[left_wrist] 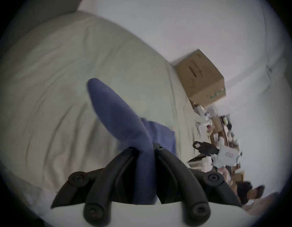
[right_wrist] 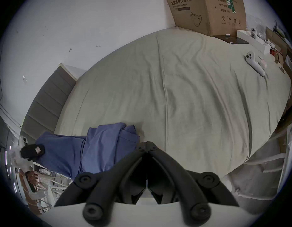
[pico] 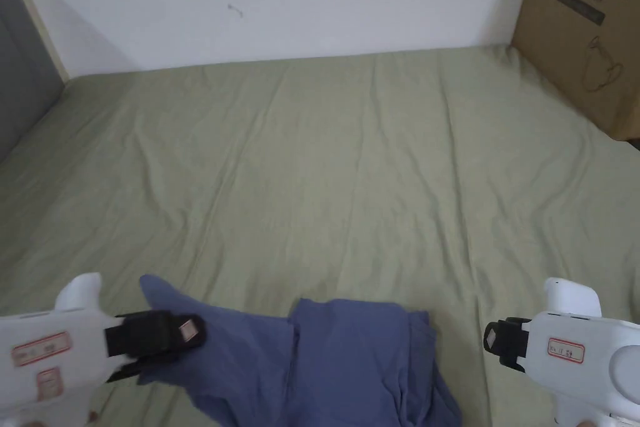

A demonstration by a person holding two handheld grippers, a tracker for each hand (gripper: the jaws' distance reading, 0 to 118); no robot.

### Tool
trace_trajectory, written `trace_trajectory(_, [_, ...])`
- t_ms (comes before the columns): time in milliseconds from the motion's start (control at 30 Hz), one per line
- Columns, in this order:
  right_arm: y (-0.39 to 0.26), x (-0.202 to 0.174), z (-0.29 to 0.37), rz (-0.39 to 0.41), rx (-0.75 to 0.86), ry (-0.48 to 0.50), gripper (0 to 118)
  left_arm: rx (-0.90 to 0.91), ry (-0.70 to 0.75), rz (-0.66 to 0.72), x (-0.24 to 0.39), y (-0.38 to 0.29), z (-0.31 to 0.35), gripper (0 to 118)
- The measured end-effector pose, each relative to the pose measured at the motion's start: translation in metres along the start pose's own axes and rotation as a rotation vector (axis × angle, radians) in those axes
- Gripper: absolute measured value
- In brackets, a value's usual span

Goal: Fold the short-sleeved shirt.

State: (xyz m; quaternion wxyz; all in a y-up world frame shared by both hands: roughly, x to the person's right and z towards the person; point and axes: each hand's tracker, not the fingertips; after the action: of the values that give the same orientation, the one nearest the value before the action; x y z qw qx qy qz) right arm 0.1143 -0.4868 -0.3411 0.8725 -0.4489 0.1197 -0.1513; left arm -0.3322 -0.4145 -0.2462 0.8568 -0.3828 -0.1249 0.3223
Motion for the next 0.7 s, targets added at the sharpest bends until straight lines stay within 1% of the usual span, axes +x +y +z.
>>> trace_trajectory(100, [0.002,0.006,0.006,-0.013,0.009,0.005,0,-0.060,-0.025,-0.165,0.059,-0.005,-0.039,12])
trace_trajectory(133, [0.002,0.008,0.008,-0.017,0.012,0.006,0,-0.094,-0.044,-0.241,0.072,-0.008,-0.057,12])
trace_trajectory(233, [0.002,0.018,0.011,-0.029,0.020,-0.006,0,-0.245,-0.092,-0.315,0.103,-0.027,-0.113,12])
trace_trajectory(300, [0.001,0.026,0.013,-0.048,0.022,-0.009,0,-0.326,-0.118,-0.348,0.101,-0.041,-0.154,13])
trace_trajectory(333, [0.000,0.030,0.014,-0.063,0.021,-0.015,0,-0.374,-0.095,-0.361,0.104,-0.050,-0.169,17])
trace_trajectory(367, [-0.001,0.034,0.014,-0.074,0.023,-0.020,0,-0.382,-0.090,-0.362,0.105,-0.057,-0.179,29])
trace_trajectory(400, [-0.002,0.038,0.015,-0.079,0.020,-0.023,0,-0.395,-0.105,-0.379,0.104,-0.063,-0.188,55])
trace_trajectory(433, [-0.003,0.042,0.015,-0.083,0.017,-0.027,0,-0.391,-0.083,-0.375,0.103,-0.068,-0.193,97])
trace_trajectory(467, [-0.003,0.045,0.015,-0.085,0.015,-0.031,0,-0.384,-0.066,-0.364,0.101,-0.070,-0.196,114])
trace_trajectory(500, [-0.004,0.048,0.016,-0.085,0.011,-0.035,0,-0.371,-0.071,-0.345,0.096,-0.067,-0.191,118])
trace_trajectory(567, [-0.005,0.051,0.016,-0.088,0.010,-0.040,0,-0.325,-0.124,-0.248,0.086,-0.058,-0.178,115])
trace_trajectory(633, [-0.005,0.053,0.016,-0.100,0.010,-0.037,0,-0.299,-0.141,-0.161,0.071,-0.045,-0.162,114])
trace_trajectory(667, [-0.005,0.053,0.015,-0.105,0.011,-0.033,0,-0.274,-0.149,-0.125,0.066,-0.040,-0.152,109])
trace_trajectory(700, [-0.006,0.053,0.014,-0.107,0.011,-0.029,0,-0.240,-0.149,-0.095,0.056,-0.035,-0.144,96])
